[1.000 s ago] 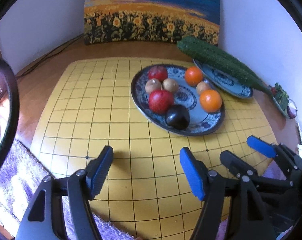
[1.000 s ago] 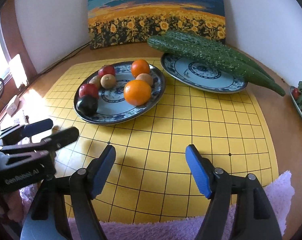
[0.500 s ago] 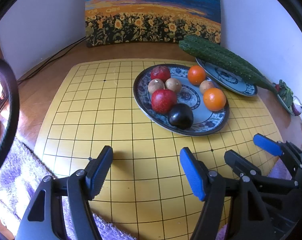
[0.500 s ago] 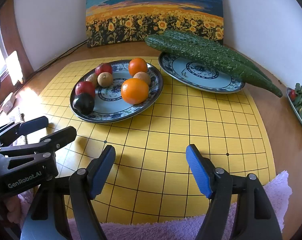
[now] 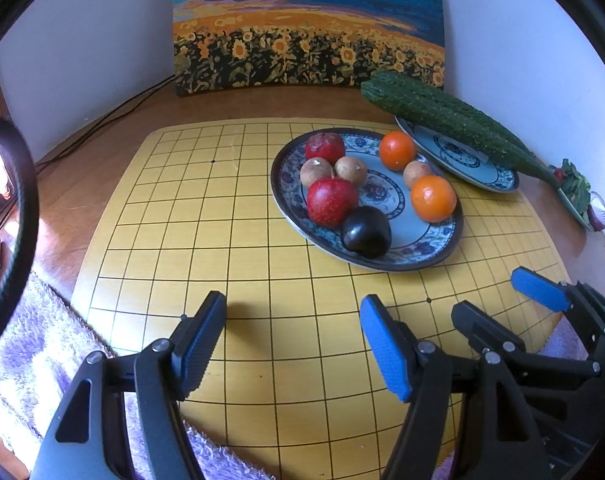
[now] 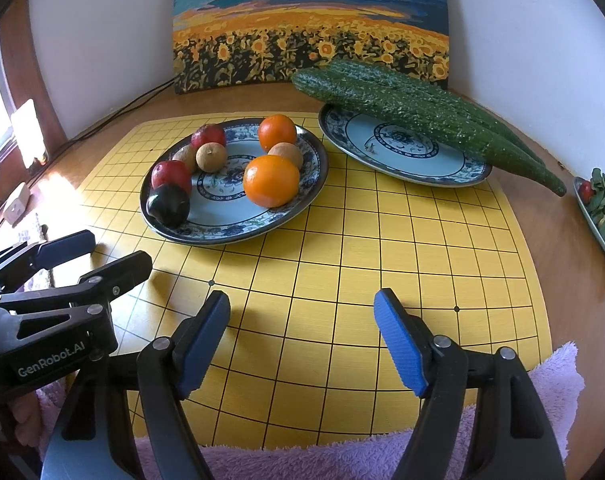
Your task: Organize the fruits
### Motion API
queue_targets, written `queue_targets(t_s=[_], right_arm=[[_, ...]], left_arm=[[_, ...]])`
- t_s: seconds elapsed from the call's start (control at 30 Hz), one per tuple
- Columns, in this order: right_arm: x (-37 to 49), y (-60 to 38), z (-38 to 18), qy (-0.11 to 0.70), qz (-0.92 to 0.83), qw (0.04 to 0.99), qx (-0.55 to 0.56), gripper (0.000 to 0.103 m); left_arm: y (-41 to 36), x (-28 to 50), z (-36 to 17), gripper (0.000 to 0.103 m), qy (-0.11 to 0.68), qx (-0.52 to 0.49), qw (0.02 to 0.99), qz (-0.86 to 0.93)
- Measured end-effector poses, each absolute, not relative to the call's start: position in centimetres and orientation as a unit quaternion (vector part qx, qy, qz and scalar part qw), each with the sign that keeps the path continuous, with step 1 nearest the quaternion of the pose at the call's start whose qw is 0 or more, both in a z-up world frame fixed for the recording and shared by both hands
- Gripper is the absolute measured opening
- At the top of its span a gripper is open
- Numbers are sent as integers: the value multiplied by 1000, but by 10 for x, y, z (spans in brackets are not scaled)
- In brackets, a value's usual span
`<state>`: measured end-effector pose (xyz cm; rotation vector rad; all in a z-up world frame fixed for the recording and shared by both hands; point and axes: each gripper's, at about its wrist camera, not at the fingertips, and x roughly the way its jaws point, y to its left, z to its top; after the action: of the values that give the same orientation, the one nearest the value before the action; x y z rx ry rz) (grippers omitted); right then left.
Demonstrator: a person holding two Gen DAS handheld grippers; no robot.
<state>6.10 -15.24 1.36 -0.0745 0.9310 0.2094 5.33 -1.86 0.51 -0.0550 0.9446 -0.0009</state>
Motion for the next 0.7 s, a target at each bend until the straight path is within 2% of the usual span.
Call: queue_targets(t_s=[0.7], right_arm=[[61, -152, 14, 448, 101, 888, -37, 77]], left_arm=[[-18, 54, 5, 72, 455, -26, 890, -1]])
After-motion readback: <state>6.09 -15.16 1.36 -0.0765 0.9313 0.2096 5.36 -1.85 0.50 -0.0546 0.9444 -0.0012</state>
